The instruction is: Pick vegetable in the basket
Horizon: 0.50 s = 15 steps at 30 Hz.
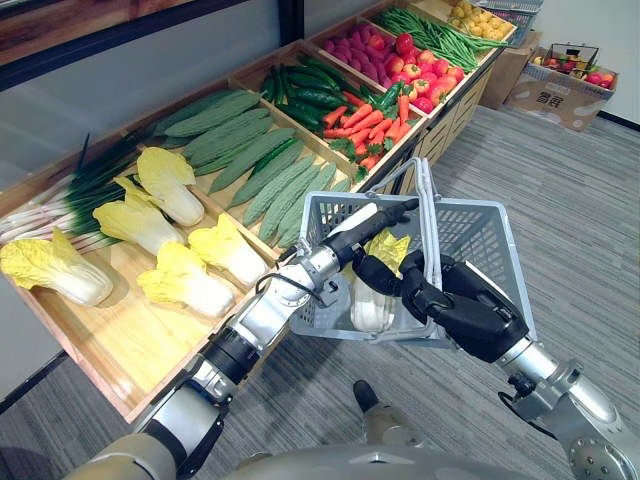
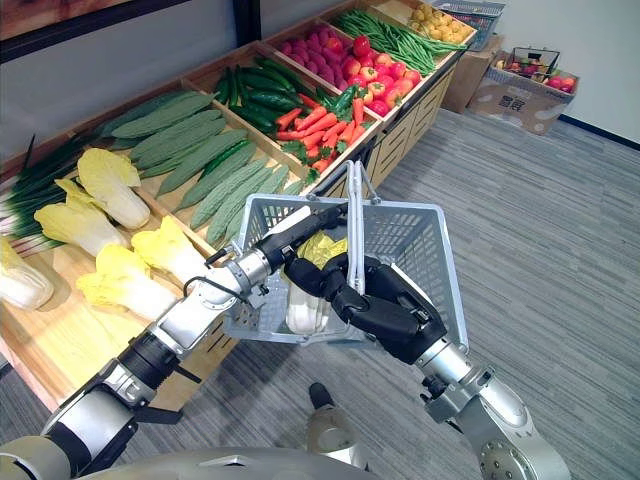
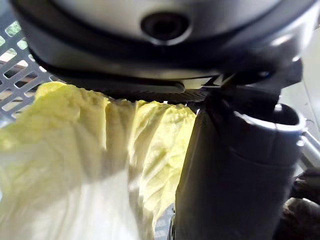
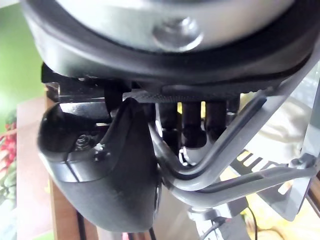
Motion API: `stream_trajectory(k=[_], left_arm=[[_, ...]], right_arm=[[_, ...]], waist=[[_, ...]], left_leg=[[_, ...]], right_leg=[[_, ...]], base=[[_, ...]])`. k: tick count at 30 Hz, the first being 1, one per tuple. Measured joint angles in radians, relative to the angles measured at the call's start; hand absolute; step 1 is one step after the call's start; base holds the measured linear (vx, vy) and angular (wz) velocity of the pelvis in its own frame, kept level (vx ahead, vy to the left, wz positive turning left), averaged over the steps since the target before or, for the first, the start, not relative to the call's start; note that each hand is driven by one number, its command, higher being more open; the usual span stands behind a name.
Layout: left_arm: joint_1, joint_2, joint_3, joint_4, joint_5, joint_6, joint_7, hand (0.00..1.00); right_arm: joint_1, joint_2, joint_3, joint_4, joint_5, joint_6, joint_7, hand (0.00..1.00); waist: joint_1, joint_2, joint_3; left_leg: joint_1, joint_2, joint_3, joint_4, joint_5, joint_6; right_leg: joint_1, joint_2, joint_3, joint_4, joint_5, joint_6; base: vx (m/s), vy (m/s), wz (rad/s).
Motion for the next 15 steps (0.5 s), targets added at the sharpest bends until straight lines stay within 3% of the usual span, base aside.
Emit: stream_trajectory(k=[4,12,15], left_arm=[[-0.077,0.143,0.002,-0.097,-0.053,0.000,-0.012,1.00],[-0.141,0.303,-0.003,-0.191,-0.140,-0.007,-0.023,1.00],[-0.202,0.360,-0.056,-0.229,-0.168,-0.027,-0.046,1.00]], right_arm=[[-0.004,0.000,-0.003,0.000,0.000,0.000,-0.001,0.00],[-0.009,-0.007,0.003,-0.002,0.000,0.000,0.000,0.00],[-0.008,-0.011,0.012,-0.001,0.000,0.000,0.000,0.00]], waist=[[0.005,0.004,-0.006],[0.011,0.004,-0.030],[0.018,0.004,-0.034]], left_leg=[[0.000,0.000,-0.005,0.000,0.003,-0.001],[0.000,-0.002,-0.009,-0.001,0.004,-0.001],[0.004,-0.005,-0.011,-0.002,0.005,0.001]], right_leg=[[0.001,0.000,-0.005,0.001,0.000,0.000],[0.004,-0.002,-0.013,0.000,0.000,0.000],[0.007,-0.005,-0.014,-0.001,0.000,0.000]], base=[[0.00,0.001,0.01],[0.00,0.000,0.00],[0.00,0.000,0.00]])
